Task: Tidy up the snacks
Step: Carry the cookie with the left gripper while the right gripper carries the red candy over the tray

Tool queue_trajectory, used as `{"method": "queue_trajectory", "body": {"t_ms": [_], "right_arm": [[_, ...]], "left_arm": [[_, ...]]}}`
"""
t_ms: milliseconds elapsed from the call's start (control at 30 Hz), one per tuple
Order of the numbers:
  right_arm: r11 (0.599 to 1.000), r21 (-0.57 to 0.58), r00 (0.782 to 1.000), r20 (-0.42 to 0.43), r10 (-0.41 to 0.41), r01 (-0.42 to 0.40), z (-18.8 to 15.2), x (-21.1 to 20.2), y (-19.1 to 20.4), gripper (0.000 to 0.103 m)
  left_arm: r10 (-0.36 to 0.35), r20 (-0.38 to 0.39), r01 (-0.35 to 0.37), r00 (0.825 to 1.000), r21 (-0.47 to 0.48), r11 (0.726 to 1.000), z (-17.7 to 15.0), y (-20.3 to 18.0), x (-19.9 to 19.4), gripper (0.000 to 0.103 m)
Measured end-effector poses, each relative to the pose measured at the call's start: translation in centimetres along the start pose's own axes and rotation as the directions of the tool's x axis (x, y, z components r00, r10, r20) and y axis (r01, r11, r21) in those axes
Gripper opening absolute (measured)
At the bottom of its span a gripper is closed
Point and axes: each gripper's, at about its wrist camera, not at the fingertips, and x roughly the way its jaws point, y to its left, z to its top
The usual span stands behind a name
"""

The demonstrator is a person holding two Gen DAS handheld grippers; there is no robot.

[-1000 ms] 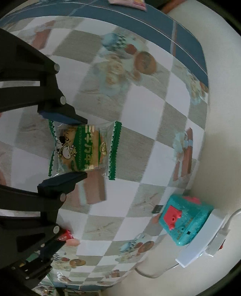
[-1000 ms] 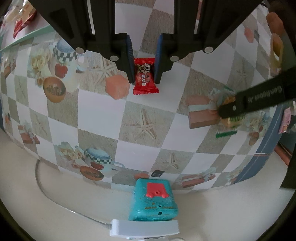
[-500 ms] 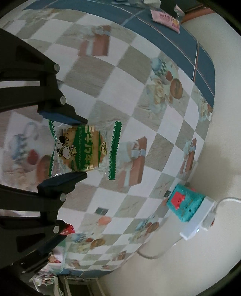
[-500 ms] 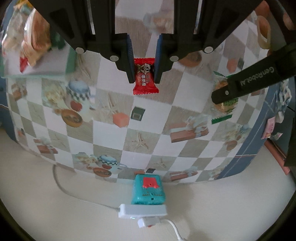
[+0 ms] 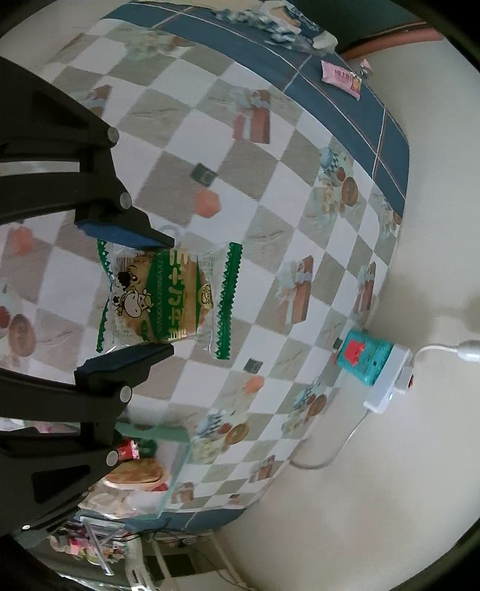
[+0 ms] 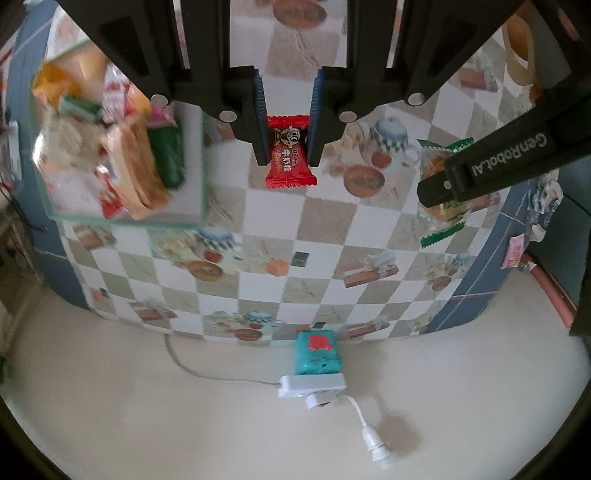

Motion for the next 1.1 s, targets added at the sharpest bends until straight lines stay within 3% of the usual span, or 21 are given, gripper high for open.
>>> {"method": "queue_trajectory", "body": {"t_ms": [267,567,733,900,1100], "right_arm": [[0.995,0.098,1.000,-0.007,0.011,-0.010,-3.7,-1.6,-2.9,0.021],[0.985,0.172,1.000,-0.013,-0.019,0.021,-4.4,-1.8,-7.2,0.021],[0.959,0.272,0.996,-0.031,-0.078,0.083,-4.2,-1.9,-12.1,0.021],[0.928,0.344,0.989,-0.053,-0.136,0.146,-4.7,-2.2,-16.5,0.021],[0.894,0.416,0.986,-0.065,-0.152,0.165,-5.5,-2.8,-20.5,0.021]], "left_arm": [[0.016,0.015,-0.016,1.000,0.006,1.000,-3.7,-1.9,-1.2,0.051],[0.020,0.048,-0.023,0.999,0.067,0.997,-5.6,-5.9,-1.9,0.051],[0.041,0.044,-0.047,0.998,0.139,0.989,-6.5,-8.7,-0.9,0.051],[0.028,0.022,-0.032,0.999,0.223,0.974,-7.6,-12.2,0.1,0.051],[-0.005,-0.004,0.006,1.000,0.287,0.958,-9.0,-15.4,0.8,0.051]]}}
